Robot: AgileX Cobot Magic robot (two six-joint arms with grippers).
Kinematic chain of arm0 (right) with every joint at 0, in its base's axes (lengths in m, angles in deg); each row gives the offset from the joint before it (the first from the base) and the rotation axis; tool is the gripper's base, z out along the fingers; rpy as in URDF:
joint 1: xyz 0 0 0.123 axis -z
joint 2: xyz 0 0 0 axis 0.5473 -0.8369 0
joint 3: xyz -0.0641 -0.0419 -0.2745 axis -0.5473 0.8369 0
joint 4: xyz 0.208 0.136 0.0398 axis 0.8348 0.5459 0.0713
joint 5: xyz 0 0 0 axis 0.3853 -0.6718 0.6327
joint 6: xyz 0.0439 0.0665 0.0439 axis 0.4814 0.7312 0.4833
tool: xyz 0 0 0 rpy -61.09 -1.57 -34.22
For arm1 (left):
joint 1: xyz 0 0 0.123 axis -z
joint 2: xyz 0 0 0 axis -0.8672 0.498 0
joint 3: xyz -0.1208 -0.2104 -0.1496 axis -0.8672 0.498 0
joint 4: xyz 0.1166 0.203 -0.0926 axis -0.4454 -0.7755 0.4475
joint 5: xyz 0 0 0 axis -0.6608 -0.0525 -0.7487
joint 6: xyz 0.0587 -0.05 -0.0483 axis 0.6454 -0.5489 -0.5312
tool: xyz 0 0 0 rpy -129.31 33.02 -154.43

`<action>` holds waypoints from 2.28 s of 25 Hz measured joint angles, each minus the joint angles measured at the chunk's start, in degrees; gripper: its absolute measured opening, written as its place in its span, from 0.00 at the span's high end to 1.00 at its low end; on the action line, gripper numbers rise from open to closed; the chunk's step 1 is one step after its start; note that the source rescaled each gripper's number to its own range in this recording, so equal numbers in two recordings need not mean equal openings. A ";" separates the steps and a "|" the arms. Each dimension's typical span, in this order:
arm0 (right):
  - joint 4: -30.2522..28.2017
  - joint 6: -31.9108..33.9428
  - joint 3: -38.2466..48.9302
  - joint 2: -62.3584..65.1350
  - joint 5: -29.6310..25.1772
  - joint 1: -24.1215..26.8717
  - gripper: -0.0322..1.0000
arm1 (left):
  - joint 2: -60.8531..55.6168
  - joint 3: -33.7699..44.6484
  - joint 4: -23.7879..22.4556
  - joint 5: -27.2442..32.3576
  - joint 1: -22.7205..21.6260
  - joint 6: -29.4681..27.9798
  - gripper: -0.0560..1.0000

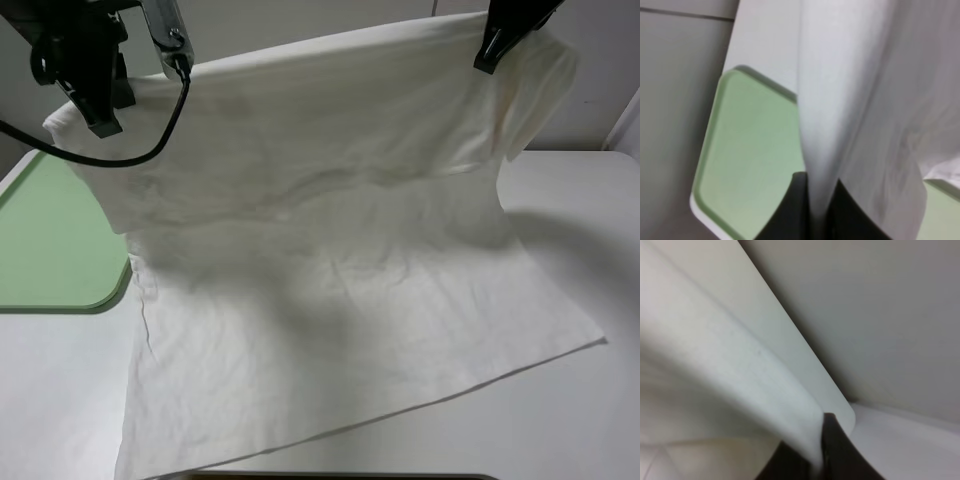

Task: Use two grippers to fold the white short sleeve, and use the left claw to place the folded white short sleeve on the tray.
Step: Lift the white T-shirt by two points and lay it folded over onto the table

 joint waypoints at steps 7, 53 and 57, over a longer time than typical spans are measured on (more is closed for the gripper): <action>0.38 0.32 0.61 -1.53 3.88 0.74 0.97 | -0.05 3.89 -8.19 -5.41 0.00 -7.01 0.95; -17.72 -17.99 66.00 17.07 33.57 -4.51 0.96 | -2.15 32.02 -8.29 -4.58 36.77 3.90 0.92; -13.55 -18.13 66.00 17.07 32.83 -5.24 0.54 | -2.15 32.02 -0.57 -2.94 36.77 9.61 0.68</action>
